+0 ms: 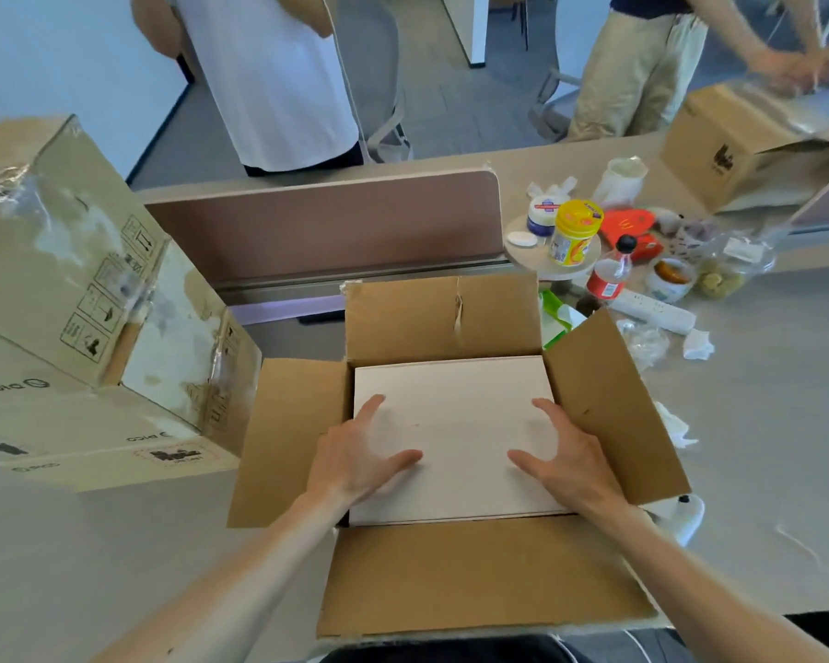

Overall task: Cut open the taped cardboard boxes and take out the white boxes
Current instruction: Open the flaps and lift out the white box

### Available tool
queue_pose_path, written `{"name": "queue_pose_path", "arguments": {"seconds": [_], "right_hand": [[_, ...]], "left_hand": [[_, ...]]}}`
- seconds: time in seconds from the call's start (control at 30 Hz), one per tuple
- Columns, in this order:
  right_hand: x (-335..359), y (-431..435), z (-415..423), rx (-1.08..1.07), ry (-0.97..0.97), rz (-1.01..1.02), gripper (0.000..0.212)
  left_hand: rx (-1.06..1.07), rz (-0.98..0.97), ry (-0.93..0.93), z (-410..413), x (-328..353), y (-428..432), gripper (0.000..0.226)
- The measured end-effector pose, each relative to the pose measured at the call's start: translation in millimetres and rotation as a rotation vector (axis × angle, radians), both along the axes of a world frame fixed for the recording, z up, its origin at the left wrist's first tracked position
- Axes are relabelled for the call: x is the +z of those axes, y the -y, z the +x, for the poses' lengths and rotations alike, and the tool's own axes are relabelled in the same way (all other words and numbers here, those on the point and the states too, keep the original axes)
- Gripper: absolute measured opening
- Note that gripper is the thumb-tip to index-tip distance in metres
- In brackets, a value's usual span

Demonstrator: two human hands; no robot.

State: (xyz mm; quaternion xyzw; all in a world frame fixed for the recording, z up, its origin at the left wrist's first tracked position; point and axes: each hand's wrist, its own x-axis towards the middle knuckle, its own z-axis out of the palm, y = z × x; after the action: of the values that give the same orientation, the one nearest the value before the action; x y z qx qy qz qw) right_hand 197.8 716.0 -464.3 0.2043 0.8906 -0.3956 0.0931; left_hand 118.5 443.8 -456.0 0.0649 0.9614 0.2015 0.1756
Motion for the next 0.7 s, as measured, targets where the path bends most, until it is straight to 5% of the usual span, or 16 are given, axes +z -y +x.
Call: {"name": "queue_pose_path", "arguments": {"seconds": [0.17,0.57,0.7], "right_hand": [[10.8,-8.9,-6.9,-0.096,-0.189,-0.002,0.067],[94.3,1.7,-19.6,-0.11,-0.333,0.267,0.068],[124.6,6.9,-20.2,-0.041,-0.412,0.327,0.069]], "left_hand": [[0.075,0.079,-0.035,-12.0,26.4,-2.3,0.103],[0.011,-0.16,-0.246,-4.2,122.6,-17.9,0.094],[0.101,-0.044,-0.234,17.6,131.4,-7.3,0.094]]}}
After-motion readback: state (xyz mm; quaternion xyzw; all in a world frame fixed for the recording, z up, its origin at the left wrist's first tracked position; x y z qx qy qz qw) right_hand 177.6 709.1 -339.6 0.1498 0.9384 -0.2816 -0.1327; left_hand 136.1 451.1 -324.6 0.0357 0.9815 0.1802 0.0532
